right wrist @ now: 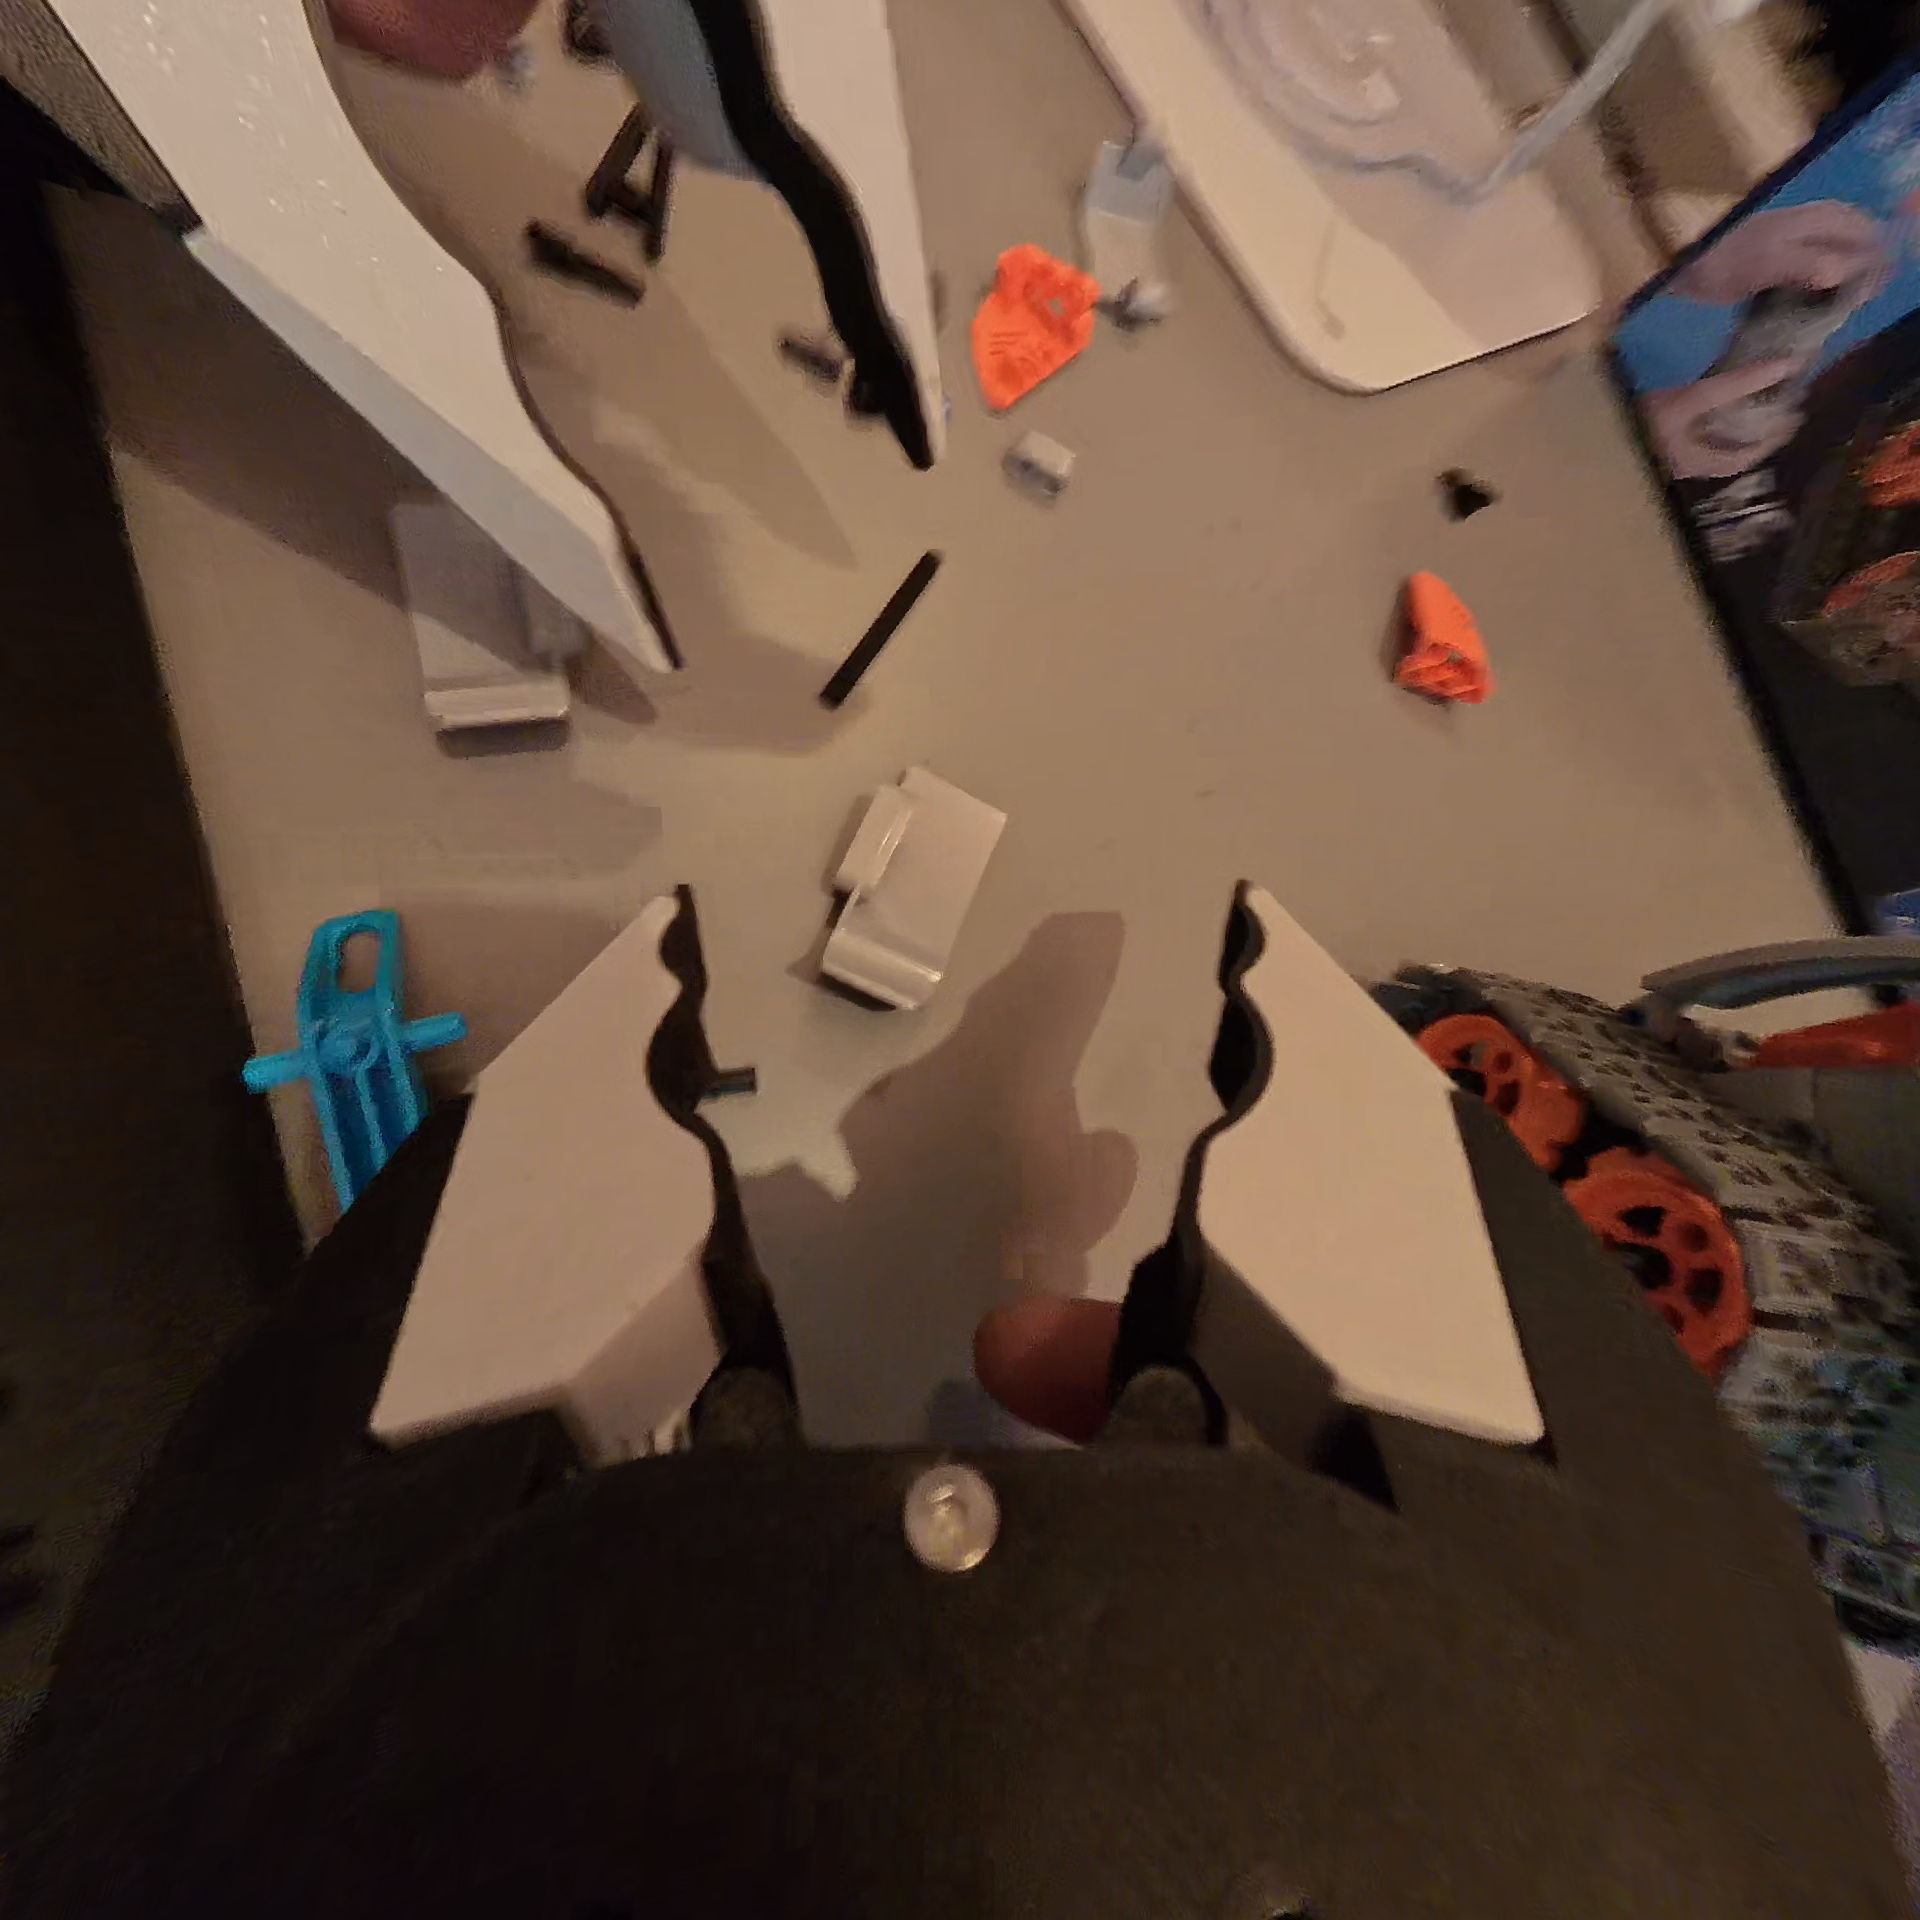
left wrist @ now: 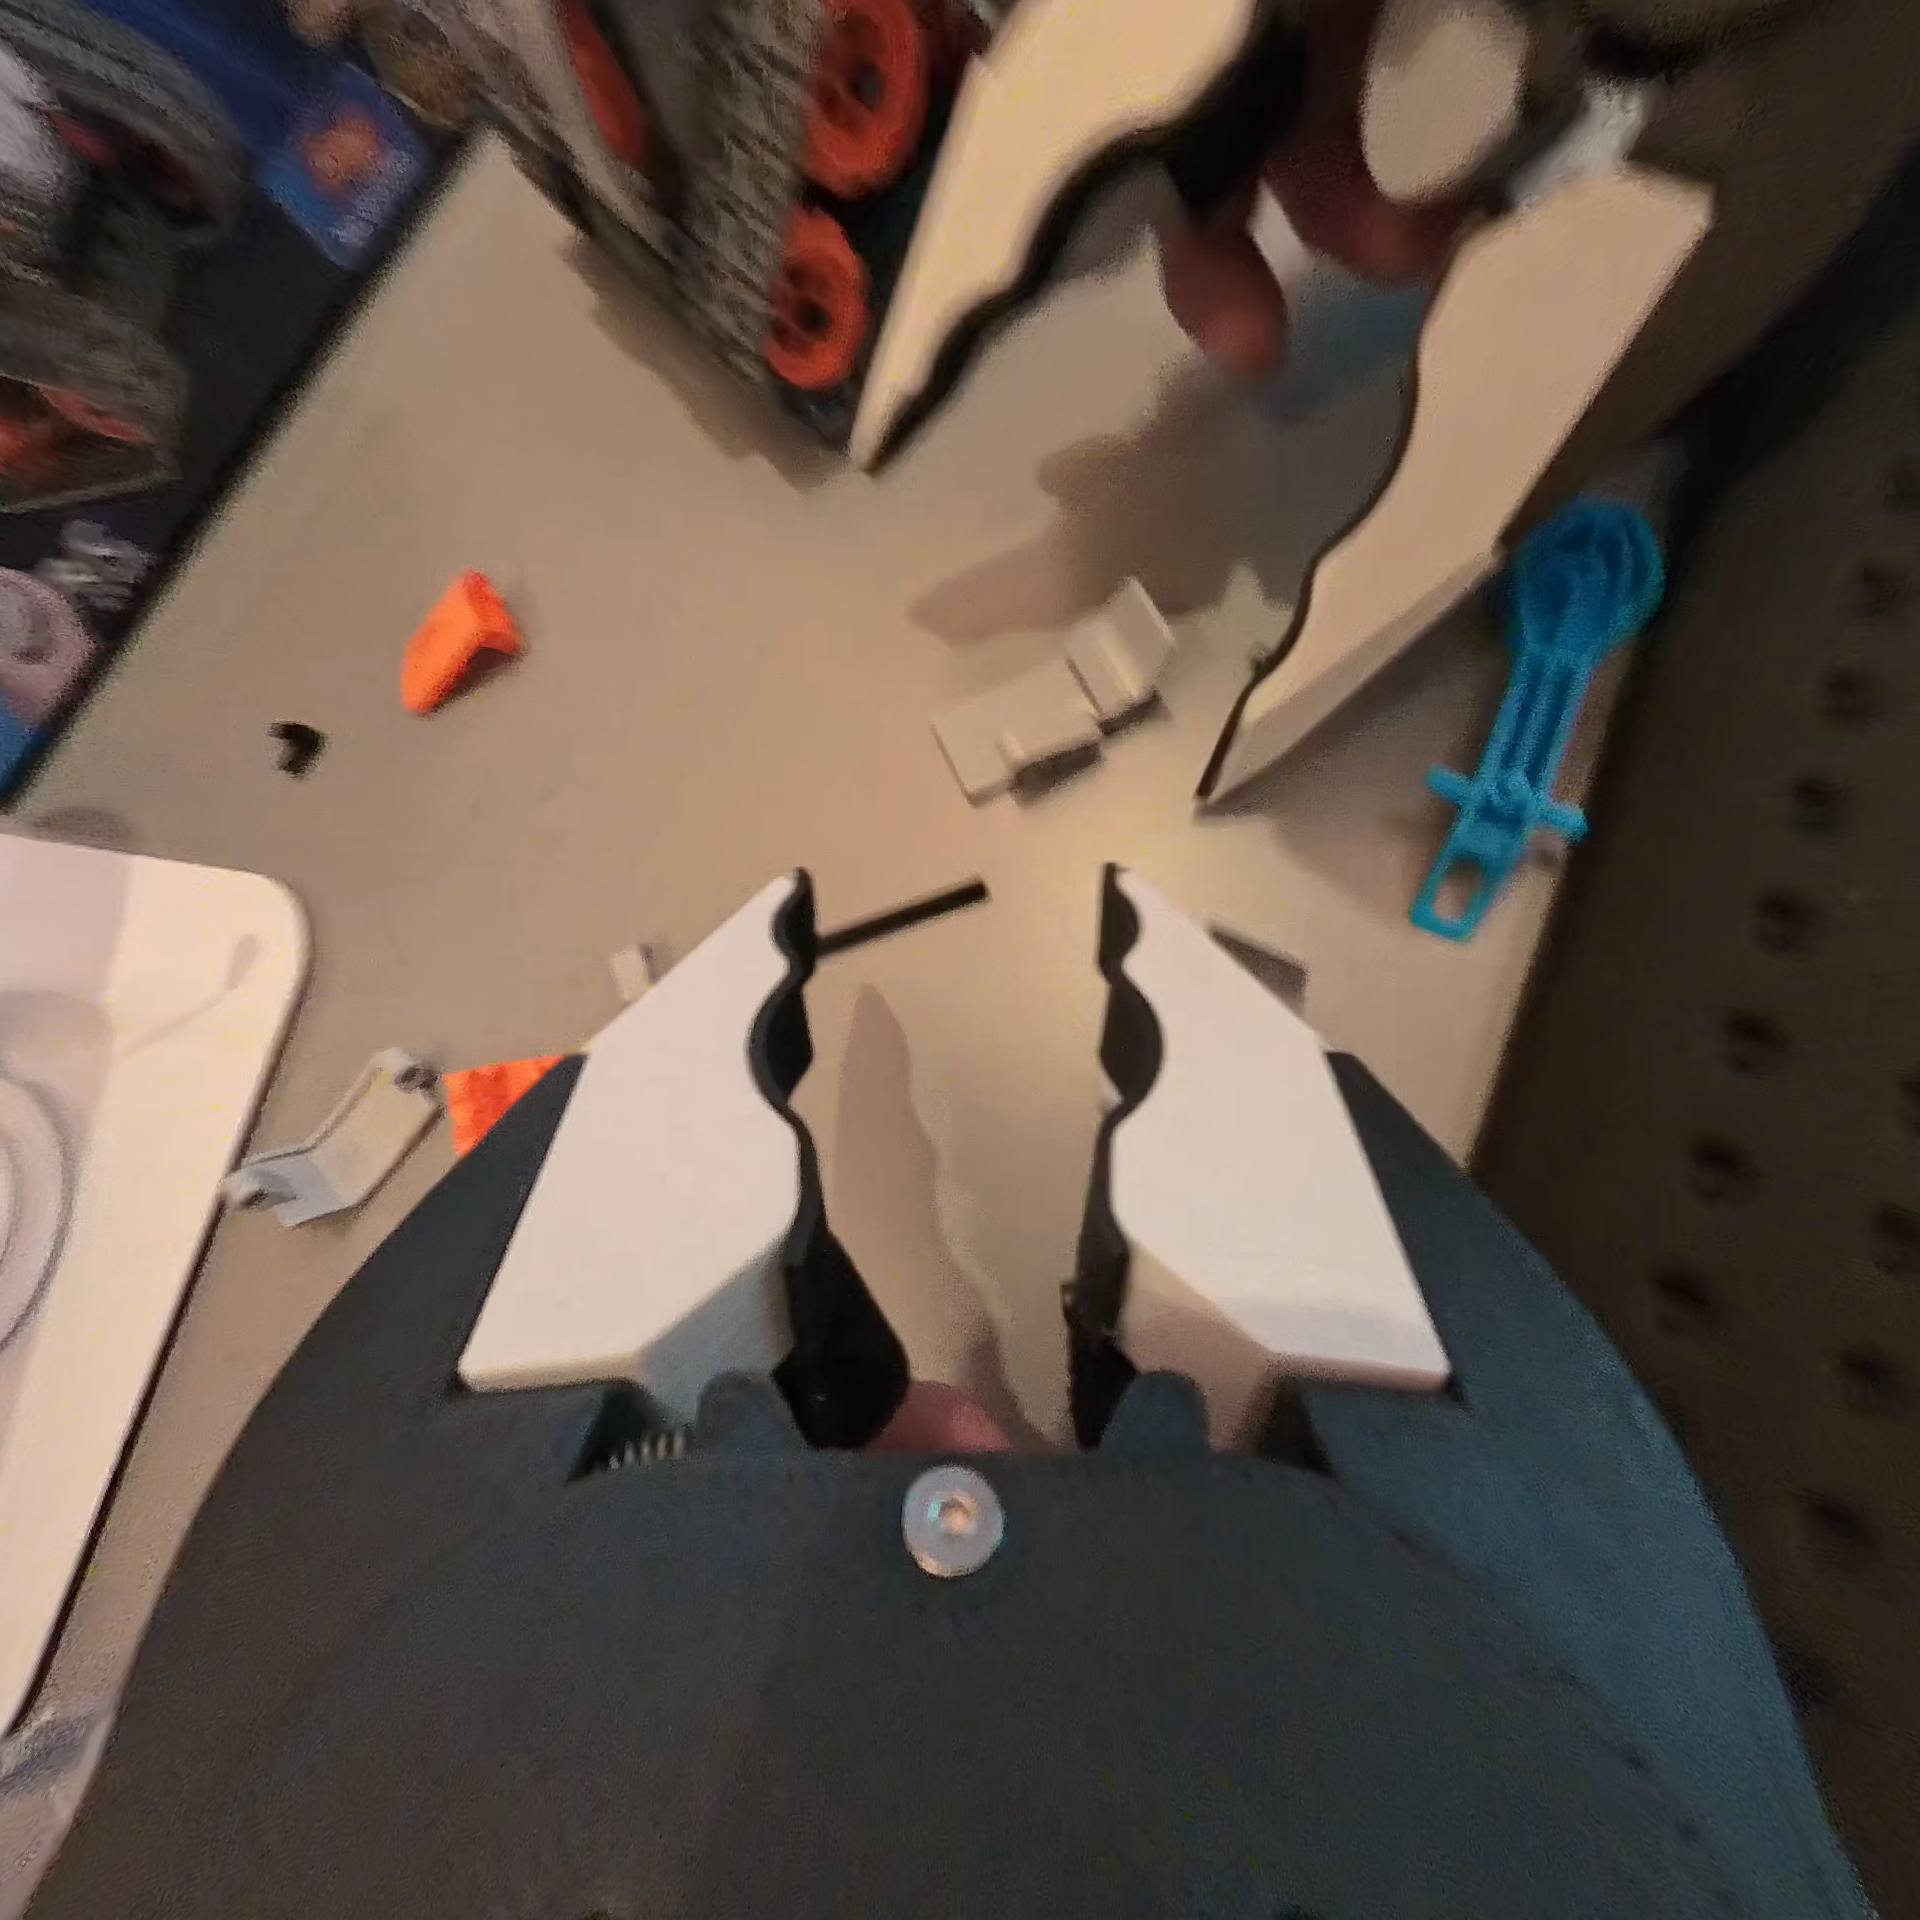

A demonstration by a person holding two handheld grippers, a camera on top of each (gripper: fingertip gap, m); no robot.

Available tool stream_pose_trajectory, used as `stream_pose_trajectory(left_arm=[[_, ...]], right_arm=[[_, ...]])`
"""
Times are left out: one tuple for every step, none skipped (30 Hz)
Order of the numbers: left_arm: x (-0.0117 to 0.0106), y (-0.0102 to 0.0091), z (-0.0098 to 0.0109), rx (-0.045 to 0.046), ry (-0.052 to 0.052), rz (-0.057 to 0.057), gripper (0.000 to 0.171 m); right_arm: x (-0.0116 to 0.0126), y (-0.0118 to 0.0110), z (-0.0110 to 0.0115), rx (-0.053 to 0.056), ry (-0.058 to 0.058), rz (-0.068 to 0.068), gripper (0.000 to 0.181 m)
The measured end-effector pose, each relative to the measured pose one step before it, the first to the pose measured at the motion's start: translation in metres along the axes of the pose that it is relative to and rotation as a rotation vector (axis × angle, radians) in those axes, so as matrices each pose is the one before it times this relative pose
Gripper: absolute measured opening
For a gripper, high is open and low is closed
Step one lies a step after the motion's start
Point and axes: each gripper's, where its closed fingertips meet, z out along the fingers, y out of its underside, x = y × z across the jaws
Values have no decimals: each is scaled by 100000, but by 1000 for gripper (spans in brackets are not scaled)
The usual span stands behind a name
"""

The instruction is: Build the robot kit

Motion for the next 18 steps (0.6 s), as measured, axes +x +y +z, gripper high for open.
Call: stream_pose_trajectory(left_arm=[[-862,-691,-183,3683,-5399,-3599,39],[-240,119,-112,-1270,-593,-1076,34],[-422,87,-106,-1834,-579,348,53],[-184,-402,-169,986,573,-960,72],[486,-450,-204,1294,3859,-3474,74],[-38,-90,-80,-1130,-888,-4041,68],[-1113,79,-96,-1690,-8507,-3132,44],[-695,-9,-33,-281,-4640,-2431,33],[127,68,134,-202,2291,-3963,43],[843,398,301,-1770,7470,-4390,65],[823,818,497,-3778,6740,-4045,60],[440,723,458,-2356,3552,-1309,65],[185,955,379,-3969,574,470,64],[-26,947,366,-4647,-1331,2322,64],[-465,237,362,-433,-3773,1150,61],[-182,49,390,1061,-1754,-1035,54],[152,276,278,210,709,497,54],[-390,104,-62,-61,-1679,452,61]], right_arm=[[-86,-30,-118,-427,-474,1814,80],[-121,151,-112,-1500,-1805,1129,78],[108,-54,-234,200,-1012,709,85],[-37,-177,-312,1499,-1853,2772,100],[124,21,-214,-876,-481,5496,93],[441,219,-159,-3453,2151,5423,75],[140,37,-131,-1767,972,2567,74],[-415,-221,58,1026,-1693,313,73],[-316,8,359,-577,-1606,-100,73],[-433,311,604,-3184,-3113,-475,100],[-589,257,633,-3024,-4595,1053,112],[-403,89,426,-2020,-3726,2306,122],[-191,-91,208,-635,-2232,1156,133],[-197,-23,186,-284,-1707,-18,136],[-27,96,327,-733,-762,-72,137],[130,291,466,-1744,259,-87,136],[70,165,361,-1115,661,-846,134],[148,-219,85,1470,989,-143,132]])
